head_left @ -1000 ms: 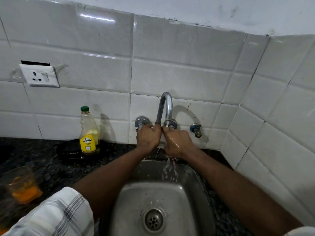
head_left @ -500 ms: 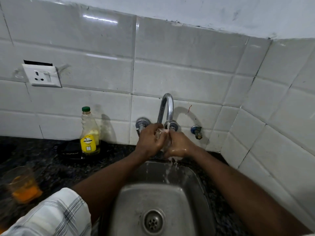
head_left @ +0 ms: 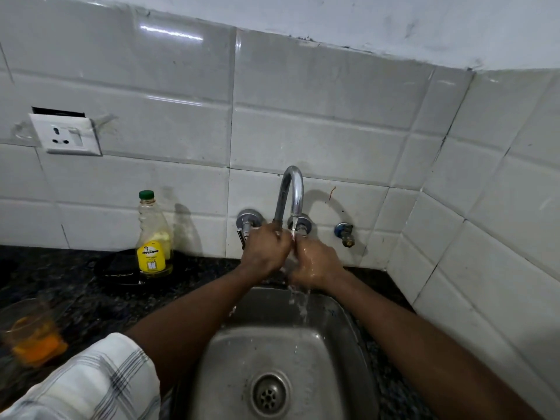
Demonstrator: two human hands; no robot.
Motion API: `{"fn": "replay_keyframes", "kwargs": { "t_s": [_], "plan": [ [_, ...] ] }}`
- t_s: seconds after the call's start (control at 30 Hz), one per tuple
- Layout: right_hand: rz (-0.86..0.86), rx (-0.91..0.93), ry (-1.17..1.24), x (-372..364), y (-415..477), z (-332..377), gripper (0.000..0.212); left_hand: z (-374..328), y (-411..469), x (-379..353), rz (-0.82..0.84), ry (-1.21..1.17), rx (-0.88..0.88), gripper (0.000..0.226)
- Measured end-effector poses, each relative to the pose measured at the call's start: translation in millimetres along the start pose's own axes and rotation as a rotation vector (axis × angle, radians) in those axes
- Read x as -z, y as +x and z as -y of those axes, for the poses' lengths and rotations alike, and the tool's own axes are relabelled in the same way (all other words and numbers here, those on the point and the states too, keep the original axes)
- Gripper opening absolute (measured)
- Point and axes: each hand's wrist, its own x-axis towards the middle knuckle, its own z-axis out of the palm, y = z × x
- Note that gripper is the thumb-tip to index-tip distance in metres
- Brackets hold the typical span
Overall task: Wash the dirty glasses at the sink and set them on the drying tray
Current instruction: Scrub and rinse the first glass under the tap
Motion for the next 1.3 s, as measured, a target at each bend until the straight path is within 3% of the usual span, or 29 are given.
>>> {"fn": "replay_keyframes", "kwargs": {
  "t_s": [0.07, 0.13, 0.2, 0.27, 0.33, 0.53, 0.73, 0.83, 0.9, 0.97, 1.03, 1.1, 1.17, 1.23, 1.3],
  "plan": [
    [-0.074, 0.021, -0.148, -5.6, 1.5, -0.5, 0.069, -6.6, -0.3, -2.0, -0.007, 0.019, 0.111, 0.036],
    [-0.076, 0.037, -0.13, -6.5, 2.9, -3.6, 0.079, -2.2, -4.8, -6.6, -0.031, -0.033, 0.075, 0.038],
    [-0.032, 0.027, 0.067, -8.7, 3.4, -11.3, 0.097, 2.0, -8.3, -6.4, -0.062, -0.169, 0.075, 0.055],
    [-0.018, 0.03, 0.383, -16.6, -0.4, -19.4, 0.115, -0.9, -7.1, -4.8, -0.086, -0.364, 0.161, 0.055],
    [-0.061, 0.05, 0.535, -27.2, -4.9, -24.8, 0.117, -5.3, -3.5, -2.2, -0.065, -0.463, 0.281, 0.057],
    [-0.359, -0.125, 0.832, -40.3, -5.9, -13.2, 0.091, 15.2, -4.3, -1.0, 0.036, -0.688, 0.69, 0.064],
    [-0.51, -0.214, 0.852, -44.3, 4.4, 12.4, 0.082, 12.1, -30.8, -12.2, 0.342, -1.01, 0.953, 0.066],
    [-0.57, -0.241, 0.712, -46.5, 7.2, 17.5, 0.065, 12.0, -30.6, -17.7, 0.161, -1.118, 0.981, 0.054],
    [-0.578, -0.121, 0.467, -44.7, 7.9, 9.2, 0.053, 16.2, -29.7, -16.3, 0.024, -0.97, 0.978, 0.045],
    [-0.397, -0.022, 0.498, -32.2, 8.9, 3.4, 0.039, 22.0, -26.4, -10.2, -0.125, -0.638, 0.91, 0.035],
    [-0.009, -0.065, 0.768, -15.8, 14.8, -4.9, 0.022, 28.5, -18.4, -3.3, -0.168, -0.415, 0.779, 0.038],
    [0.368, -0.117, 1.006, 0.6, 24.7, -15.9, 0.039, 29.6, -17.0, 5.9, -0.113, -0.351, 0.584, 0.043],
    [0.676, -0.135, 1.14, 10.2, 35.0, -23.2, 0.063, 38.5, -14.4, 7.5, -0.128, -0.455, 0.46, 0.045],
    [0.889, -0.031, 0.908, 11.6, 42.1, -16.9, 0.071, 45.6, -10.5, 8.5, -0.116, -0.473, 0.458, 0.039],
    [0.837, 0.199, 0.354, 5.9, 44.5, -3.3, 0.074, 48.6, -3.4, 8.8, -0.004, -0.394, 0.587, 0.028]
  ]
}}
